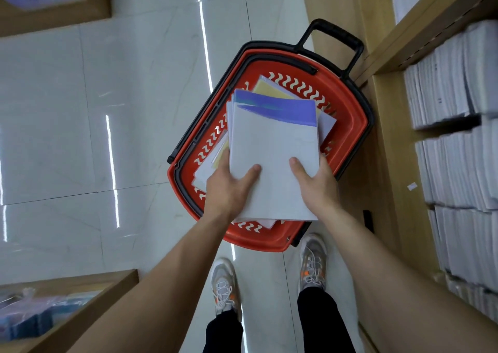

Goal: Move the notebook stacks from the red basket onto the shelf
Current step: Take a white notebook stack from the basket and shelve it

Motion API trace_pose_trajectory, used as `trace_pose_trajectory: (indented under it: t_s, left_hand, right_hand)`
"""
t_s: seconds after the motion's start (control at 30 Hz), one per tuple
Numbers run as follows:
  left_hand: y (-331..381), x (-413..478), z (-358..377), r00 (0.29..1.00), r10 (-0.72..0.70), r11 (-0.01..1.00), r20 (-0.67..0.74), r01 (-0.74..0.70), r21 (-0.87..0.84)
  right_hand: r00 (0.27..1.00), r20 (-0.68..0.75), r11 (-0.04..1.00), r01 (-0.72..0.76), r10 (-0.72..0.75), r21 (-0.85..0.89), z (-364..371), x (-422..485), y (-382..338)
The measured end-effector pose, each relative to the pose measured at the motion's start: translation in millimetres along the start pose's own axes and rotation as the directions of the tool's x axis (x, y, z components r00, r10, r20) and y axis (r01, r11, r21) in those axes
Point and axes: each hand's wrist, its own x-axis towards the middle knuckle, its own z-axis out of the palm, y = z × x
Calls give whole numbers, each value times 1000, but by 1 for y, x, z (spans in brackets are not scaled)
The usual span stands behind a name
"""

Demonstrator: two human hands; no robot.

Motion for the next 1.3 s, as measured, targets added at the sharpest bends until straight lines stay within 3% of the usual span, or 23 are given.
trace_pose_trajectory:
  t_s: [0.3,0.53,0.67,0.9,1.3]
  left_hand:
    - [54,-85,-76,998,44,997,-48,-47,-59]
    - [161,-172,-158,967,255,966,13,-254,-44]
    - [218,-217,-187,920,384,923,84,-378,-77]
    - [300,-245,-166,832,488,866,264,-498,-31]
    - [383,-163,-50,724,456,796,517,-592,127]
  right_hand:
    - [987,-47,987,155,-157,-48,-34,-106,-94]
    - [951,-195,967,250,-238,39,-88,-217,-194]
    - [893,-338,939,338,-297,69,-123,-277,-234]
    - [853,-482,941,305,-200,148,-191,-317,-246]
    - [754,-653,917,208,71,341,-233,-247,-210]
